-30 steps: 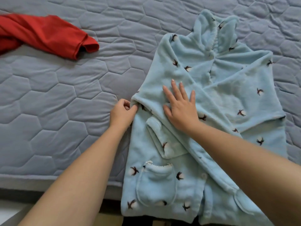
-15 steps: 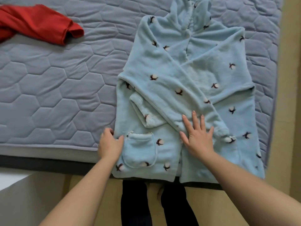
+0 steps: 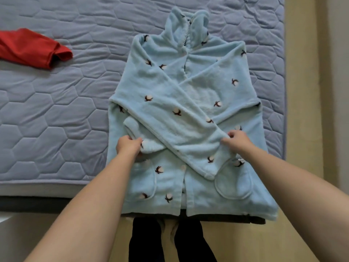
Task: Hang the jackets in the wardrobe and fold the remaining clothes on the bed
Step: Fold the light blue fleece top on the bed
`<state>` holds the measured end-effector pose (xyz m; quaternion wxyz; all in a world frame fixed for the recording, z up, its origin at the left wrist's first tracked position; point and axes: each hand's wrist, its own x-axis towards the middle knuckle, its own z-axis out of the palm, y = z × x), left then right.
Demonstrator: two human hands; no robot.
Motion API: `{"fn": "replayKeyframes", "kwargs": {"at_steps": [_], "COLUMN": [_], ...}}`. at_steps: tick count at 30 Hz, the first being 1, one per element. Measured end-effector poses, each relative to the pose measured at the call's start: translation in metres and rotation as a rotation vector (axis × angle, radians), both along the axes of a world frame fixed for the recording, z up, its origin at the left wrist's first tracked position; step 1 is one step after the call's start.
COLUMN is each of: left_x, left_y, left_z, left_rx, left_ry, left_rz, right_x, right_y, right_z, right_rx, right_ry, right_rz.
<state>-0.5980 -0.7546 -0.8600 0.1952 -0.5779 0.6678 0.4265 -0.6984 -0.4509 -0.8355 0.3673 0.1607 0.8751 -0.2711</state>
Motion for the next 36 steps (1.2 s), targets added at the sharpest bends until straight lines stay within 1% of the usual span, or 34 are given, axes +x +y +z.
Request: {"fn": "replayKeyframes", "kwargs": {"at_steps": [2, 3, 4, 5, 6, 7, 8, 9, 11, 12, 13, 14, 15, 16, 17, 18, 19, 20, 21, 24, 26, 28, 30, 32, 33, 36], "left_x": [0.014, 0.019, 0.019, 0.016, 0.008, -0.004, -0.019, -0.035, -0.070, -0.083, -0.092, -0.098, -0.100, -0.101, -0.101, -0.105, -0.112, -0.123, -0.136, -0.180, -0.204, -0.223, -0.239, -0.250, -0.253, -0.270], "left_y": [0.000, -0.001, -0.001, -0.002, -0.003, -0.006, -0.011, -0.016, -0.027, -0.030, -0.032, -0.032, -0.032, -0.032, -0.035, -0.039, -0.044, -0.051, -0.058, -0.070, -0.071, -0.071, -0.073, -0.082, -0.090, -0.117], "left_z": [0.002, 0.003, 0.008, 0.013, 0.020, 0.024, 0.026, 0.025, 0.022, 0.021, 0.019, 0.018, 0.019, 0.022, 0.025, 0.029, 0.030, 0.029, 0.028, 0.019, 0.012, 0.005, 0.000, -0.003, -0.002, 0.008], "left_rx": [-0.119, -0.215, -0.314, -0.372, -0.390, -0.382, -0.357, -0.303, -0.083, 0.016, 0.043, -0.023, -0.174, -0.368, -0.569, -0.738, -0.846, -0.878, -0.857, -0.730, -0.697, -0.687, -0.709, -0.723, -0.759, -0.953], "left_ry": [-0.065, -0.042, 0.026, 0.130, 0.231, 0.296, 0.324, 0.327, 0.352, 0.352, 0.334, 0.273, 0.179, 0.099, 0.069, 0.090, 0.141, 0.189, 0.222, 0.278, 0.253, 0.172, 0.113, 0.072, 0.049, -0.054], "left_rz": [0.014, 0.022, 0.011, 0.006, -0.001, -0.003, 0.011, 0.047, 0.231, 0.316, 0.343, 0.278, 0.127, -0.054, -0.250, -0.451, -0.637, -0.805, -0.958, -1.364, -1.571, -1.748, -1.847, -1.867, -1.877, -1.875], "right_x": [-0.006, -0.007, -0.004, -0.001, 0.002, 0.005, 0.007, 0.006, -0.002, -0.008, -0.014, -0.019, -0.021, -0.022, -0.021, -0.018, -0.016, -0.014, -0.014, -0.017, -0.017, -0.011, -0.002, 0.006, 0.009, 0.014], "right_y": [0.004, 0.008, 0.012, 0.016, 0.019, 0.021, 0.022, 0.022, 0.016, 0.011, 0.006, 0.000, -0.005, -0.008, -0.009, -0.009, -0.008, -0.009, -0.009, -0.015, -0.018, -0.018, -0.017, -0.015, -0.014, -0.010], "right_z": [-0.001, -0.002, 0.000, 0.001, 0.001, 0.001, 0.000, -0.001, -0.002, -0.003, -0.003, -0.003, -0.003, -0.006, -0.009, -0.013, -0.016, -0.020, -0.024, -0.032, -0.034, -0.034, -0.037, -0.039, -0.039, -0.033], "right_rx": [-0.112, -0.149, -0.174, -0.197, -0.217, -0.234, -0.241, -0.243, -0.253, -0.289, -0.341, -0.391, -0.417, -0.415, -0.399, -0.385, -0.384, -0.402, -0.429, -0.506, -0.565, -0.614, -0.665, -0.689, -0.687, -0.656], "right_ry": [0.054, 0.024, -0.055, -0.161, -0.265, -0.337, -0.369, -0.357, -0.255, -0.203, -0.160, -0.130, -0.111, -0.104, -0.109, -0.118, -0.123, -0.117, -0.095, 0.009, 0.046, 0.033, -0.014, -0.049, -0.054, -0.022], "right_rz": [-0.189, -0.285, -0.355, -0.394, -0.407, -0.403, -0.392, -0.384, -0.387, -0.420, -0.466, -0.510, -0.540, -0.551, -0.552, -0.562, -0.587, -0.625, -0.663, -0.740, -0.792, -0.842, -0.898, -0.934, -0.949, -1.018]}}
